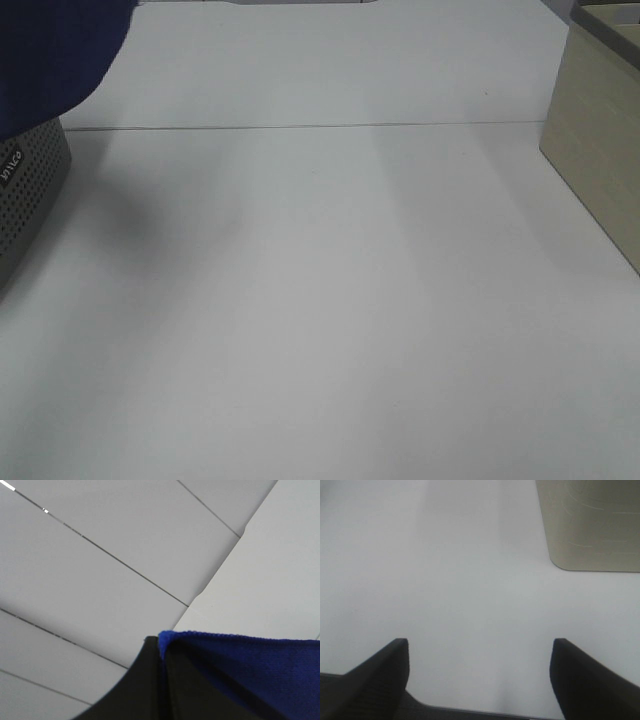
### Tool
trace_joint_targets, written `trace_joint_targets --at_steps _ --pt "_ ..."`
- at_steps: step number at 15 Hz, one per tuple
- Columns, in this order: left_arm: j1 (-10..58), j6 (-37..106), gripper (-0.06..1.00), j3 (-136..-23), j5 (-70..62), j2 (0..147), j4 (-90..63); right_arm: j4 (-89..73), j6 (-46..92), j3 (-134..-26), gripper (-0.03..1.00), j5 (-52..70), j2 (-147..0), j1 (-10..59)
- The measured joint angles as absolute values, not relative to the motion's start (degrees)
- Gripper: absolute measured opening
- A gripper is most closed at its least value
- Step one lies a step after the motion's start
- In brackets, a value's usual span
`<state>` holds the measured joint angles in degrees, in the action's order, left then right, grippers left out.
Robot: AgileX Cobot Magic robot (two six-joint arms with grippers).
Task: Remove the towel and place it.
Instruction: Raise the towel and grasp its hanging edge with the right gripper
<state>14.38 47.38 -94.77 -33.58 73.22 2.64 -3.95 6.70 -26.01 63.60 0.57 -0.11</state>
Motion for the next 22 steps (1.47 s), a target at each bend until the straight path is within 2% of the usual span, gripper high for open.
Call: trace_joint_targets --at_steps 3,7,8,10,11,17,19,22 --pt "18.7 47.6 0.00 -94.8 -33.6 73.2 2.6 -7.3 8.8 -26.8 0.76 61.2 -0.9 -0.1" --pt "24.5 48.2 0.00 -94.8 -36.4 73.3 2.6 -21.8 22.5 -27.2 0.76 49.6 -11.7 -0.1" --pt "28.1 50.8 0.00 -94.9 -38.0 74.5 2.6 -34.5 35.9 -27.2 0.76 45.0 -19.7 -0.1" --pt "31.6 52.5 0.00 -94.9 -37.7 76.9 2.6 -47.7 49.4 -27.2 0.76 42.5 -26.7 -0.1" --pt "32.5 52.7 0.00 -94.9 -37.5 77.7 2.6 -51.4 53.2 -27.2 0.76 42.3 -28.2 -0.1" --pt "41.0 53.0 0.00 -94.9 -34.0 83.0 2.8 -90.3 101.5 -27.2 0.76 44.0 -47.9 -0.1" --pt "42.7 53.0 0.00 -94.9 -33.6 83.5 2.9 -98.3 114.1 -27.3 0.76 48.8 -57.6 -0.1" --pt "42.9 53.0 0.00 -94.9 -33.3 83.5 2.8 -99.0 119.3 -29.4 0.76 56.3 -69.2 -0.1"
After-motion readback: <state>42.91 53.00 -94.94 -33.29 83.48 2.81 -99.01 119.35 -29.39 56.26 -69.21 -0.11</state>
